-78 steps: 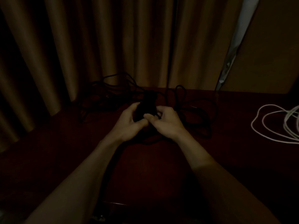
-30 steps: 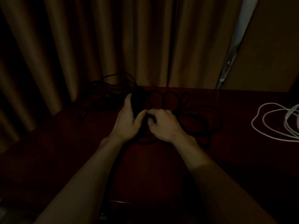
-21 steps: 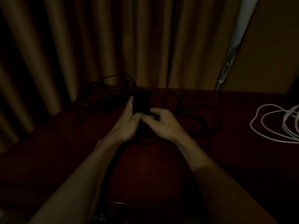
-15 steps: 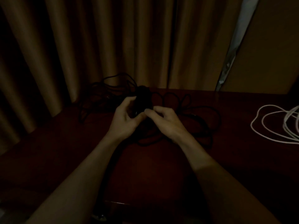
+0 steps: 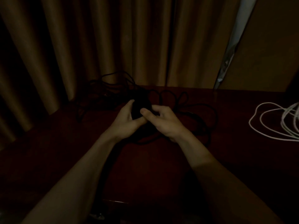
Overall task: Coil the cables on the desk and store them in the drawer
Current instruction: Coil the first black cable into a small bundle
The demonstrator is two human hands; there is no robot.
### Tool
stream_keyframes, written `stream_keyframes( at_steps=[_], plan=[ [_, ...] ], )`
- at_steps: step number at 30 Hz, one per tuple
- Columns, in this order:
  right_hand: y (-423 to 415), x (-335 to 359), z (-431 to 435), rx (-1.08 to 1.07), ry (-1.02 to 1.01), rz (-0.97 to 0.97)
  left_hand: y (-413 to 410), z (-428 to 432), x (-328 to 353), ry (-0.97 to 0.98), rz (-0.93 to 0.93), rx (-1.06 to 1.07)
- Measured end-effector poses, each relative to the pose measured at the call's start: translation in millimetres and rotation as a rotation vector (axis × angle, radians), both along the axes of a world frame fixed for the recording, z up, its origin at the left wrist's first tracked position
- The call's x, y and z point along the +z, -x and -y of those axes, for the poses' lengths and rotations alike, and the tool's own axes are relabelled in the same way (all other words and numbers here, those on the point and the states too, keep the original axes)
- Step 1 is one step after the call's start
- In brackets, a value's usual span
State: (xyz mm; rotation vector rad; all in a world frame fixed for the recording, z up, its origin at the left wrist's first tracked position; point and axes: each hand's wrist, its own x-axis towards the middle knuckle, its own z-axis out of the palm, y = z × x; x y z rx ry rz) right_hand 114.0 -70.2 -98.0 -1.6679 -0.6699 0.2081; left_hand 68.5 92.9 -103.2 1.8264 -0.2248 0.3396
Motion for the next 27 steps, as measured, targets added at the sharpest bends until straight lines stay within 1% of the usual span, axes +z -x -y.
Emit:
stream_keyframes(
  at_steps=[4,6,8,11,15,18,19,22,23,25,27],
  plan=[
    [-5,-3,-3,-0.124,0.081,0.095,-2,-2,0,0.006,0.027,0.033],
    [-2,-2,-4,-0.201,0.147,0.19,-2,-1,0,0.01,0.045,0.055],
    [-2,-4,-7,-0.285,0.275,0.286,-3,-2,-1,0.018,0.062,0.079],
    [0,0,-10,-0.425,0.453,0.3,-7,-7,-3,0.001,0.1,0.129],
    [5,5,-8,-0.444,0.546,0.31,-11,-15,-8,-0.035,0.113,0.229],
    [8,6,-7,-0.451,0.722,0.436,-10,-19,-11,-0.173,0.118,0.32],
    [8,5,-7,-0.437,0.737,0.451,-10,-19,-11,-0.218,0.114,0.352],
    [6,1,-6,-0.295,0.553,0.382,-10,-17,-12,-0.375,0.105,0.377],
    [4,-1,-6,-0.273,0.52,0.407,-11,-16,-12,-0.448,0.108,0.362],
    [1,-6,-5,-0.25,0.533,0.495,-14,-15,-12,-0.56,0.108,0.325],
    [-3,-9,-3,-0.223,0.576,0.566,-17,-16,-15,-0.631,0.069,0.295]
  ],
)
